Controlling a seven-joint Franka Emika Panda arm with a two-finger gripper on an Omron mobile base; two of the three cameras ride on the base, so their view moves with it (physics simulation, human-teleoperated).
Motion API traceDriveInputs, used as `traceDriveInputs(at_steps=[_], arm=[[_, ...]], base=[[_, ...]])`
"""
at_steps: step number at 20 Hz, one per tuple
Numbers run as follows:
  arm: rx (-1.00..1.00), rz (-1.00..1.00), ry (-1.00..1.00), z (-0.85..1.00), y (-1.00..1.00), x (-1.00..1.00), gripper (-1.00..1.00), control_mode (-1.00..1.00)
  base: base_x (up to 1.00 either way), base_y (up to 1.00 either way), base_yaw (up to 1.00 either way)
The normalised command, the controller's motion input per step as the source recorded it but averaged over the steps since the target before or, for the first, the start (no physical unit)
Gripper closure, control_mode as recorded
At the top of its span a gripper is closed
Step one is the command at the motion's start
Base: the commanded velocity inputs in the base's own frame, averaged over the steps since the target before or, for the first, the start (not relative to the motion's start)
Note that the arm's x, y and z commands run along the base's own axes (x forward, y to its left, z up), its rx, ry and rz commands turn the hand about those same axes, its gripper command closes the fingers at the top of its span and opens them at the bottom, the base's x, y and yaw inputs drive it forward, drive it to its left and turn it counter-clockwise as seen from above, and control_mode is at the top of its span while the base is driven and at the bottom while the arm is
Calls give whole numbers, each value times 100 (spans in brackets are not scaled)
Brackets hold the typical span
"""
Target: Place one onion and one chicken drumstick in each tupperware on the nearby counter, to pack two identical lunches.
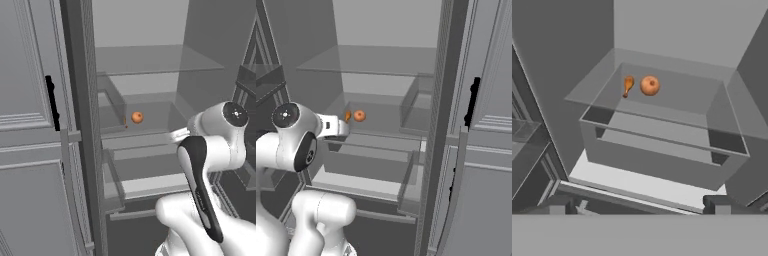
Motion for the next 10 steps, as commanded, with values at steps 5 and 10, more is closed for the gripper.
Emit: traceDriveInputs(at_steps=[5, 10], arm=[[0, 0, -3, -33, -1, 98, -100, -100], [0, 0, 11, -23, 5, 99, -100, -100]], base=[[0, 0, 0], [0, 0, 0]])
